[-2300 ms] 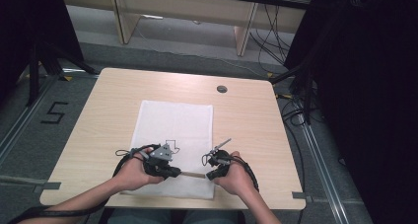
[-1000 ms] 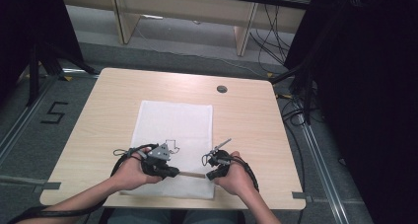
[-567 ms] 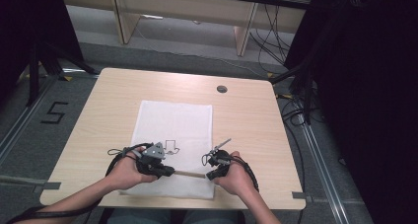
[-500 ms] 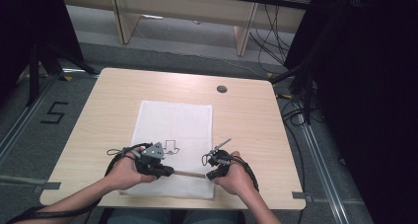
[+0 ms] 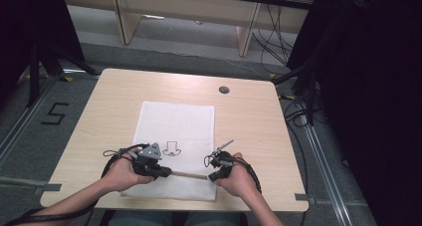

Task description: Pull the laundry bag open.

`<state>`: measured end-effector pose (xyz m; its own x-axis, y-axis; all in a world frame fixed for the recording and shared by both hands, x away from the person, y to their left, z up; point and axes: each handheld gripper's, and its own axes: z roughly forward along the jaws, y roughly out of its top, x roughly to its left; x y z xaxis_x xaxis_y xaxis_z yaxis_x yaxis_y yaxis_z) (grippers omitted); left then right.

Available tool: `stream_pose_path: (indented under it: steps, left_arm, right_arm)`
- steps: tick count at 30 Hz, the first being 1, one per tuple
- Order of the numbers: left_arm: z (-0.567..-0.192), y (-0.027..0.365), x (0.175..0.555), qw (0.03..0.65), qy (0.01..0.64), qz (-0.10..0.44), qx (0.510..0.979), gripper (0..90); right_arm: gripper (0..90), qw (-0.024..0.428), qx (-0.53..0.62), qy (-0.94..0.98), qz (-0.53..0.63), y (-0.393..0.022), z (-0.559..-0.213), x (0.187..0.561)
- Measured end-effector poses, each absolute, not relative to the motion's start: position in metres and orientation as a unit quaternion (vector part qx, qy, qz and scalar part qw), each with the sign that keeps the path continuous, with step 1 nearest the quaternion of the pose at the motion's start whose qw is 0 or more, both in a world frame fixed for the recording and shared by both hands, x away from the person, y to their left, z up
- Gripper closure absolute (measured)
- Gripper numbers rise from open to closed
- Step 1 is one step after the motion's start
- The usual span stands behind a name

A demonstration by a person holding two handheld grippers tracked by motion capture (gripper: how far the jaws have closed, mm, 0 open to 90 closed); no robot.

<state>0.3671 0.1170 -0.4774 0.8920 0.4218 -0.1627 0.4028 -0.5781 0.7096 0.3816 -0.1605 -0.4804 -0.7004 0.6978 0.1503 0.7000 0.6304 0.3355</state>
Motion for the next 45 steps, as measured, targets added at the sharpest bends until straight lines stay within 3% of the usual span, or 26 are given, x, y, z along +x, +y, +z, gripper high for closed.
stream_pose_path:
  steps: [45]
  left_arm:
    - [-0.477,0.152,0.368,0.391,0.261,0.018,0.882,87.2]
  right_arm:
    - [90.0,0.003,-0.393,-0.901,-0.184,-0.16,-0.48,0.381]
